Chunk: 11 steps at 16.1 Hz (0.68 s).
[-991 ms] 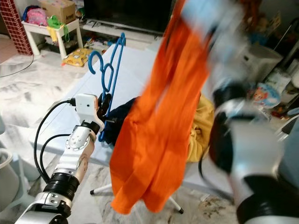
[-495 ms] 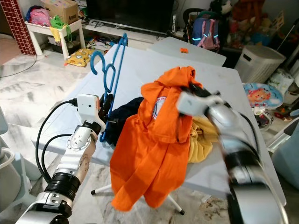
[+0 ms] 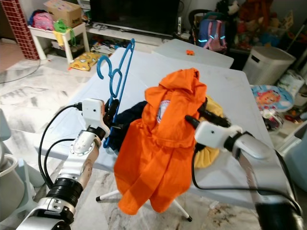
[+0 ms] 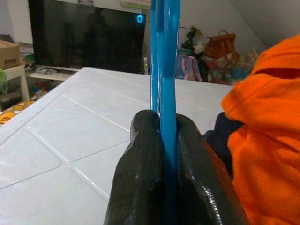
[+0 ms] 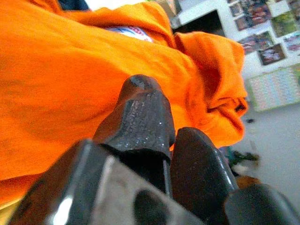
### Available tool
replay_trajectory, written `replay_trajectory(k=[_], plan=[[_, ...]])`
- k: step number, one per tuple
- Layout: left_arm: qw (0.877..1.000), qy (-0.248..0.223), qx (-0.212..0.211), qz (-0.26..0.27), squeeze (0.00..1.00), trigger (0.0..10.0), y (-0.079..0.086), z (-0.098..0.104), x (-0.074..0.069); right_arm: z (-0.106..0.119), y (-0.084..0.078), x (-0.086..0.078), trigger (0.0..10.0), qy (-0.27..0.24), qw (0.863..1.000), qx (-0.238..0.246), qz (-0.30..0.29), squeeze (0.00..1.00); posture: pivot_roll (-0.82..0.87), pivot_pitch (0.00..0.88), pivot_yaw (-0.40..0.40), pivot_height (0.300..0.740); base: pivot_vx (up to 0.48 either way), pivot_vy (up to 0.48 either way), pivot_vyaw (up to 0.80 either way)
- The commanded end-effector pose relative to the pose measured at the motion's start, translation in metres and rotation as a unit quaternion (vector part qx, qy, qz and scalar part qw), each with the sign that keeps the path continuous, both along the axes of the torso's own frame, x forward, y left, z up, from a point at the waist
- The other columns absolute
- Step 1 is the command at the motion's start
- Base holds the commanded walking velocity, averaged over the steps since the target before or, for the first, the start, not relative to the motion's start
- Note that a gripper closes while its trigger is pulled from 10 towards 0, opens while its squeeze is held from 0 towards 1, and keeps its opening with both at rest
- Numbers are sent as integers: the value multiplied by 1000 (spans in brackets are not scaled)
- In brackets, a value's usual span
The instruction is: Hang hanger
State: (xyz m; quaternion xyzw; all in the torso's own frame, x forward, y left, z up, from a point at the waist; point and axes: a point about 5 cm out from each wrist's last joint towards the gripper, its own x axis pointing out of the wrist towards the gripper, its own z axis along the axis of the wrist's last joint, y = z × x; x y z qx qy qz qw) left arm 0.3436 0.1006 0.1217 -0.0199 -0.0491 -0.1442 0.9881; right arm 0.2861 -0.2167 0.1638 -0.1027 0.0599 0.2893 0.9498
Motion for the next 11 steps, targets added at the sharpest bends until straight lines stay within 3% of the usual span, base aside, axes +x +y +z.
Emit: replay_trajectory(k=[1, 2, 5, 8, 11], plan=[[999, 41, 6, -7, 0, 10000, -3, -17, -4, 8, -2, -3, 10000, -3, 1000, 5, 3, 1000, 117, 0, -87, 740, 0, 0, 0], [999, 42, 7, -9, 0, 10000, -3, -18, -5, 5, -4, -9, 10000, 13, 1000, 10, 0, 1000, 117, 0, -87, 740, 0, 0, 0], [999, 45, 14, -7, 0, 10000, 2, -20, -6, -18, 0, -49, 10000, 92, 995, 45, 22, 1000, 115, 0, -80, 740, 0, 0, 0], [999, 46, 17, -11, 0, 10000, 2, -21, -6, -30, 3, -65, 10000, 127, 991, 44, 25, 1000, 108, 0, -74, 740, 0, 0, 0], [999, 46, 18, -16, 0, 10000, 0, -20, -5, -49, 7, -75, 10000, 170, 985, 23, -12, 1000, 101, 0, -68, 740, 0, 0, 0]])
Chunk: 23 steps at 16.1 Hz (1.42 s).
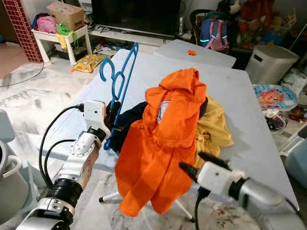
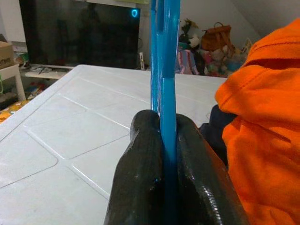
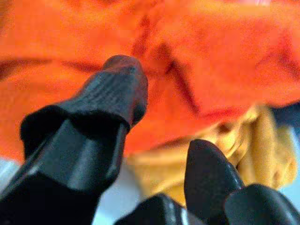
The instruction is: Hang hanger
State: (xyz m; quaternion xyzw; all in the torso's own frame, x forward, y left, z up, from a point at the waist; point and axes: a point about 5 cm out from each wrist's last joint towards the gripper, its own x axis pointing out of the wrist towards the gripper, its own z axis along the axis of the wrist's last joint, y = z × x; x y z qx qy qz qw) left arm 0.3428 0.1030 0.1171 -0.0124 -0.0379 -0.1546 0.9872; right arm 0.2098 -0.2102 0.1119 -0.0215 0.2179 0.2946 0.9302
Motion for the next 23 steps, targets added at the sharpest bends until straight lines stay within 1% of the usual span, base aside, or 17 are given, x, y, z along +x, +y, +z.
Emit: replay_trajectory(k=[1, 3, 4, 5, 7, 10, 11, 13, 14, 15, 17, 19, 23], plan=[[999, 36, 9, -6, 0, 10000, -2, -15, -4, -3, 6, -2, 10000, 8, 1000, -12, 0, 1000, 101, 0, -66, 740, 0, 0, 0], [999, 36, 8, -7, 0, 10000, -3, -15, -4, -10, 11, -5, 10000, 23, 1000, -13, 2, 1000, 101, 0, -66, 740, 0, 0, 0], [999, 37, 8, -8, 0, 10000, -4, -15, -4, -14, 12, -5, 10000, 30, 999, -20, -7, 1000, 101, 0, -67, 740, 0, 0, 0], [999, 36, 8, -9, 0, 10000, -4, -15, -4, -16, 14, -5, 10000, 35, 999, -17, -9, 1000, 103, 0, -68, 740, 0, 0, 0], [999, 36, 8, -7, 0, 10000, -3, -15, -4, -19, 24, -9, 10000, 45, 999, 4, 4, 1000, 106, 0, -70, 740, 0, 0, 0], [999, 36, 8, -7, 0, 10000, -3, -15, -3, -21, 32, -8, 10000, 49, 998, 26, 3, 1000, 105, 0, -71, 740, 0, 0, 0], [999, 37, 7, -6, 0, 10000, -3, -15, -3, -20, 40, -5, 0, 44, 998, 44, 0, 1000, 105, 0, -71, 740, 0, 0, 0], [999, 37, 7, -6, 0, 10000, -3, -16, -4, -22, 43, -3, 0, 46, 998, 46, -2, 1000, 105, 0, -71, 740, 0, 0, 0], [999, 37, 7, -7, 0, 10000, -4, -16, -4, -23, 47, 0, 0, 47, 998, 48, -3, 27, 105, 0, -70, 740, 0, 0, 0], [999, 37, 6, -7, 0, 10000, -5, -16, -4, -23, 52, 4, 0, 46, 997, 57, -8, 0, 106, 0, -70, 740, 0, 0, 0], [999, 37, 6, -7, 0, 10000, -5, -16, -4, -25, 56, 9, 0, 46, 997, 60, -16, 0, 106, 0, -69, 740, 0, 0, 0], [999, 37, 6, -6, 0, 10000, -5, -16, -4, -23, 64, 14, 0, 42, 996, 74, -18, 0, 109, 0, -74, 740, 0, 0, 0], [999, 38, 5, -6, 0, 10000, -5, -17, -4, -22, 64, 16, 0, 41, 996, 82, -22, 0, 106, 0, -76, 740, 0, 0, 0]])
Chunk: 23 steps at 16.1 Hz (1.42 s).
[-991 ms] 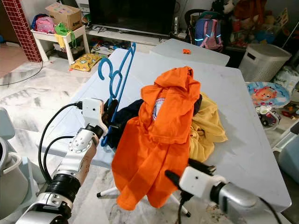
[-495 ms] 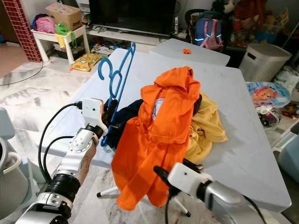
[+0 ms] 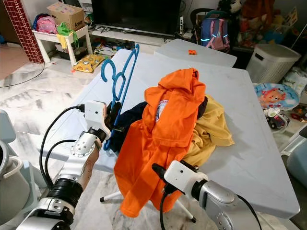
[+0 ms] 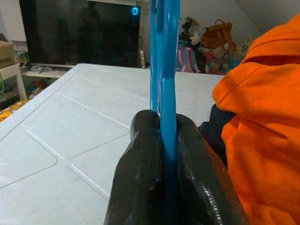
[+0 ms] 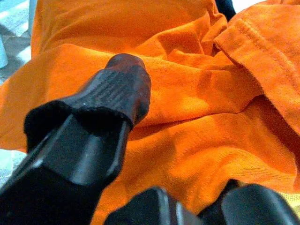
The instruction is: Hang hanger
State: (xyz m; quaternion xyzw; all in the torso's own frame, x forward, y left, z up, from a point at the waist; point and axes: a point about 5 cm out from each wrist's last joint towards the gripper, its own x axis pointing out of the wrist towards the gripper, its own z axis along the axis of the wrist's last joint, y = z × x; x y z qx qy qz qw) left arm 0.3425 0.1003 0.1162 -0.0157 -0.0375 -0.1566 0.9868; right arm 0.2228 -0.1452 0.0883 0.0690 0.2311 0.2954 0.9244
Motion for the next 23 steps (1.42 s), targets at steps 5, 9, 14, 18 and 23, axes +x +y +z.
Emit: replay_trajectory(k=[5, 9, 14, 18, 23], plan=[[999, 37, 6, -5, 0, 10000, -4, -15, -4, -2, 5, 22, 0, -9, 999, -26, -18, 0, 106, 0, -77, 740, 0, 0, 0], [999, 37, 6, -1, 0, 10000, -3, -16, -5, -6, 6, 36, 0, -28, 996, -81, -21, 0, 118, 0, -86, 740, 0, 0, 0], [999, 39, 8, -2, 0, 10000, -2, -17, -5, -2, -9, 35, 0, -47, 994, -78, -62, 0, 111, 0, -78, 740, 0, 0, 0], [999, 40, 8, -8, 0, 10000, -6, -17, -4, 4, -31, 56, 0, -79, 980, -126, -129, 0, 99, 0, -69, 740, 0, 0, 0], [999, 37, 6, -8, 0, 10000, -8, -15, -4, 44, -40, 119, 0, -215, 921, -277, -170, 0, 122, 0, -85, 740, 0, 0, 0]])
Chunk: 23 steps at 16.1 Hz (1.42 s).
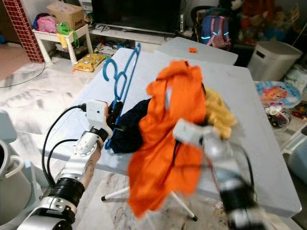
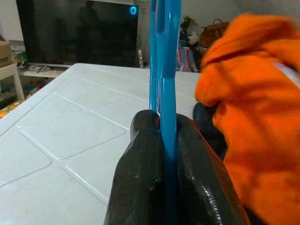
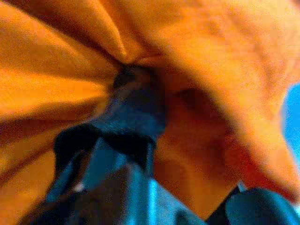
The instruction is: Hang hanger
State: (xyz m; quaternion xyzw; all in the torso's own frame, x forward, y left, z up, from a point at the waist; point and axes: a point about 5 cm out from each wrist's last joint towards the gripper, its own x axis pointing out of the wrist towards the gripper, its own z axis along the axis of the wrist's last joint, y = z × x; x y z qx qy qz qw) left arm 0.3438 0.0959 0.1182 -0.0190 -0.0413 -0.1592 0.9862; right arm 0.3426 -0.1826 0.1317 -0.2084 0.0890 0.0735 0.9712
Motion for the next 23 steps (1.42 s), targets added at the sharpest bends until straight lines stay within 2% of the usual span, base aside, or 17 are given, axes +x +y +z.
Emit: replay_trajectory(k=[1, 2, 4, 7, 8, 9, 11, 12, 13, 14, 15, 16, 18, 20, 21, 22, 23], plan=[[999, 39, 8, -3, 0, 10000, -3, -17, -5, 10, -3, 10, 0, -35, 999, -38, -9, 0, 128, 0, -91, 740, 0, 0, 0], [999, 39, 7, 1, 0, 10000, -1, -17, -5, 20, -2, 19, 0, -63, 996, -63, -10, 0, 129, 0, -93, 740, 0, 0, 0], [999, 39, 7, 3, 0, 10000, -1, -18, -5, 38, -3, 32, 0, -109, 991, -70, -27, 0, 130, 0, -97, 740, 0, 0, 0], [999, 40, 5, 2, 0, 10000, -3, -19, -6, 75, -10, 45, 0, -195, 977, -51, -70, 0, 127, 0, -98, 740, 0, 0, 0], [999, 40, 5, 2, 0, 10000, -4, -19, -6, 88, -13, 48, 0, -228, 969, -44, -85, 0, 123, 0, -96, 740, 0, 0, 0], [999, 39, 5, 1, 0, 10000, -4, -19, -6, 117, -18, 49, 0, -301, 946, -33, -117, 0, 124, 0, -96, 740, 0, 0, 0], [999, 39, 5, 1, 0, 10000, -4, -18, -5, 135, -20, 48, 0, -348, 928, -26, -128, 0, 124, 0, -96, 740, 0, 0, 0], [999, 38, 5, 2, 0, 10000, -4, -18, -5, 133, -15, 49, 0, -346, 931, -29, -115, 0, 124, 0, -96, 740, 0, 0, 0], [999, 38, 5, 2, 0, 10000, -4, -18, -5, 121, -9, 50, 0, -323, 941, -31, -94, 0, 126, 0, -98, 740, 0, 0, 0], [999, 38, 5, 3, 0, 10000, -5, -18, -6, 97, 0, 49, 3216, -278, 958, -37, -58, 0, 128, 0, -99, 740, 0, 0, 0], [999, 39, 4, 3, 0, 10000, -5, -19, -6, 78, 5, 47, 7137, -245, 968, -40, -37, 0, 129, 0, -100, 740, 0, 0, 0], [999, 39, 4, 3, 0, 10000, -5, -19, -6, 61, 4, 42, 10000, -221, 974, -34, -30, 0, 129, 0, -100, 740, 0, 0, 0], [999, 41, 7, 2, 0, 10000, -2, -21, -7, 35, -8, 25, 10000, -183, 982, -19, -32, 0, 120, 0, -94, 740, 0, 0, 0], [999, 35, 23, -7, 0, 10000, 0, -20, -6, 27, -25, 9, 10000, -172, 984, 14, -53, 0, 112, 0, -88, 740, 0, 0, 0], [999, 29, 32, -13, 0, 10000, 0, -19, -6, 25, -29, 3, 10000, -170, 984, 22, -55, 0, 110, 0, -86, 740, 0, 0, 0], [999, 29, 35, -16, 0, 10000, -1, -19, -6, 25, -33, -5, 10000, -173, 982, 35, -62, 86, 109, 0, -84, 740, 0, 0, 0], [999, 30, 41, -17, 0, 10000, 0, -19, -6, 23, -36, -19, 10000, -172, 981, 56, -70, 1000, 107, 0, -81, 740, 0, 0, 0]])
